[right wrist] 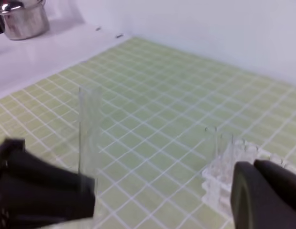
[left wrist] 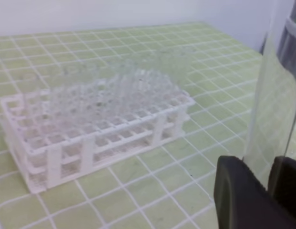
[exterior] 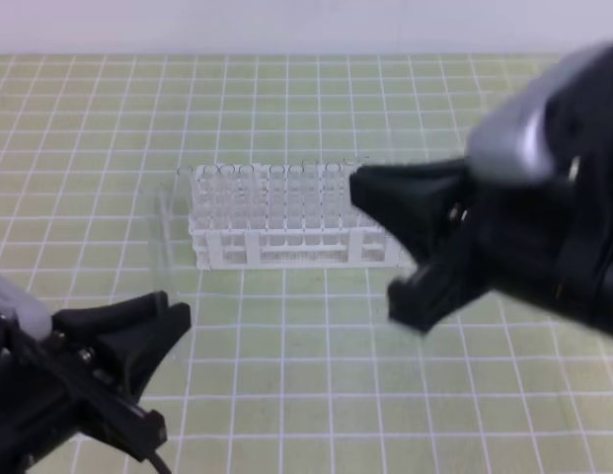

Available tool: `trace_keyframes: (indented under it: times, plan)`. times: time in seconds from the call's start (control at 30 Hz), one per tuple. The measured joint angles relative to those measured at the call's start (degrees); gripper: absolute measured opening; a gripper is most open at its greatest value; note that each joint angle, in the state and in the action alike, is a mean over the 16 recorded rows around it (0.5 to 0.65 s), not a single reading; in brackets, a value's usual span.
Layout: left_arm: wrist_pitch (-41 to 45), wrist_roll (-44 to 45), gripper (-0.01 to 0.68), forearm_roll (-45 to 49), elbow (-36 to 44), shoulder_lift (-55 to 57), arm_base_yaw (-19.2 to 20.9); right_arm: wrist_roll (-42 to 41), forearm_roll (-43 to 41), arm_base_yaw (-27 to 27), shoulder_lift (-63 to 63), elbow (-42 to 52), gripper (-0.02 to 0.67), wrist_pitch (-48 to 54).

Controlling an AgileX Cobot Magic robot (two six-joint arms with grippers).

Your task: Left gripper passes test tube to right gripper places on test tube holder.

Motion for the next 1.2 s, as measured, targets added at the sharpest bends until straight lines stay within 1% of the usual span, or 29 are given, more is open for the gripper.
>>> trace_keyframes:
  times: [0.13, 0.23, 0.3, 0.43, 0.5, 0.6, 0.73, 0.9, 1.07, 1.2]
  plan:
    - [-1.32, 0.01, 0.029, 0.02, 0.00, 0.40, 1.68, -0.16, -2.98, 4.15, -1.19, 6.17, -0.022, -10.97]
    - [-1.80, 0.03, 0.041, 0.01, 0.00, 1.03, 2.18, -0.13, -4.90, 6.51, -2.29, 11.01, -0.022, -17.95]
    - [-2.76, 0.07, 0.029, 0.03, 0.01, 1.61, 2.34, 0.02, -5.98, 7.69, -3.00, 13.93, -0.022, -21.72]
    - [-5.24, 0.58, 0.041, 0.13, 0.00, 3.43, 2.35, 0.40, -8.43, 9.17, -4.27, 18.37, -0.020, -27.62]
    - [-7.24, 1.03, 0.035, 0.33, 0.00, 4.60, 2.35, 0.91, -9.73, 9.55, -4.72, 19.78, -0.015, -29.96]
    - [-10.13, 1.70, 0.048, 0.65, 0.00, 6.48, 2.35, 2.65, -11.61, 9.74, -4.96, 20.61, 0.013, -31.99]
    - [-14.59, 2.54, 0.041, 1.09, 0.00, 9.06, 2.35, 5.62, -14.82, 9.77, -4.46, 20.07, 0.096, -33.50]
    - [-19.17, 3.35, 0.060, 1.63, 0.00, 11.51, 2.35, 9.54, -18.80, 9.80, -2.61, 17.77, 0.249, -35.25]
    - [-21.72, 3.48, 0.066, 1.91, -0.01, 12.85, 2.35, 12.78, -20.45, 9.80, 0.72, 14.38, 0.399, -35.36]
    - [-22.54, 3.46, 0.079, 2.07, -0.01, 13.16, 2.33, 13.64, -20.98, 9.80, 4.19, 11.53, 0.474, -35.35]
